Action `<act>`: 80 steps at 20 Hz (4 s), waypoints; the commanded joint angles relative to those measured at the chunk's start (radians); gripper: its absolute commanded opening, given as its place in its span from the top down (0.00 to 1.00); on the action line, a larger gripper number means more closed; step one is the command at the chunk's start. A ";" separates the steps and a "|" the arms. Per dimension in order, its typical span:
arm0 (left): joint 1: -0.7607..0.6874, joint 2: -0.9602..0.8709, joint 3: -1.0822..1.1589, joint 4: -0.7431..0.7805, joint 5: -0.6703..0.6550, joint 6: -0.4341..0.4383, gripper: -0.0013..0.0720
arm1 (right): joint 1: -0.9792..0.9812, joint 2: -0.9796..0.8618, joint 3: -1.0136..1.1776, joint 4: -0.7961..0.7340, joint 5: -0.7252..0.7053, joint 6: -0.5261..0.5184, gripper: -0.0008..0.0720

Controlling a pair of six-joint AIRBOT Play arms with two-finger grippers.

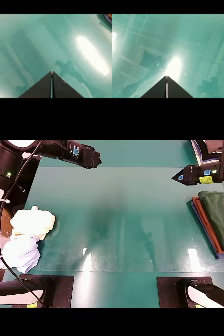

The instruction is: Fold the shirts.

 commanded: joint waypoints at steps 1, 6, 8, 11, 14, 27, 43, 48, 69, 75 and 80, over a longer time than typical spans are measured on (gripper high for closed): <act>0.001 0.000 0.000 0.000 0.000 0.000 0.95 | 0.003 0.001 0.001 0.001 0.000 0.000 0.95; 0.001 0.000 0.000 0.000 0.000 0.000 0.95 | 0.003 0.000 0.001 0.001 0.002 0.000 0.95; 0.001 0.000 0.000 0.000 0.000 0.000 0.95 | 0.003 0.000 0.001 0.001 0.007 0.000 0.95; 0.001 0.000 0.000 0.000 0.000 0.000 0.95 | 0.003 0.000 0.001 0.001 0.008 0.000 0.95; 0.001 0.000 0.000 -0.004 0.007 0.000 0.95 | 0.003 0.000 0.001 0.001 0.016 0.000 0.95; 0.268 0.121 -0.035 0.156 -0.303 -0.003 0.95 | 0.003 0.000 0.001 0.001 0.052 0.000 0.95; 0.636 0.214 -0.932 0.369 0.064 -0.105 0.17 | 0.003 -0.002 0.000 0.000 -0.021 0.000 0.95; 0.636 0.222 -0.851 0.368 -0.018 -0.105 0.95 | 0.003 0.000 0.001 0.000 -0.069 0.000 0.95; -0.359 0.097 -0.242 0.101 0.065 -0.095 0.88 | -0.201 0.292 0.004 0.010 -0.264 0.000 0.96; -0.182 0.007 -0.242 0.118 0.085 -0.098 0.20 | -0.200 0.277 0.001 0.010 -0.207 0.000 0.96; 0.174 -0.054 -0.293 0.120 -0.034 -0.097 0.20 | -0.201 0.275 0.001 0.009 -0.193 0.000 0.96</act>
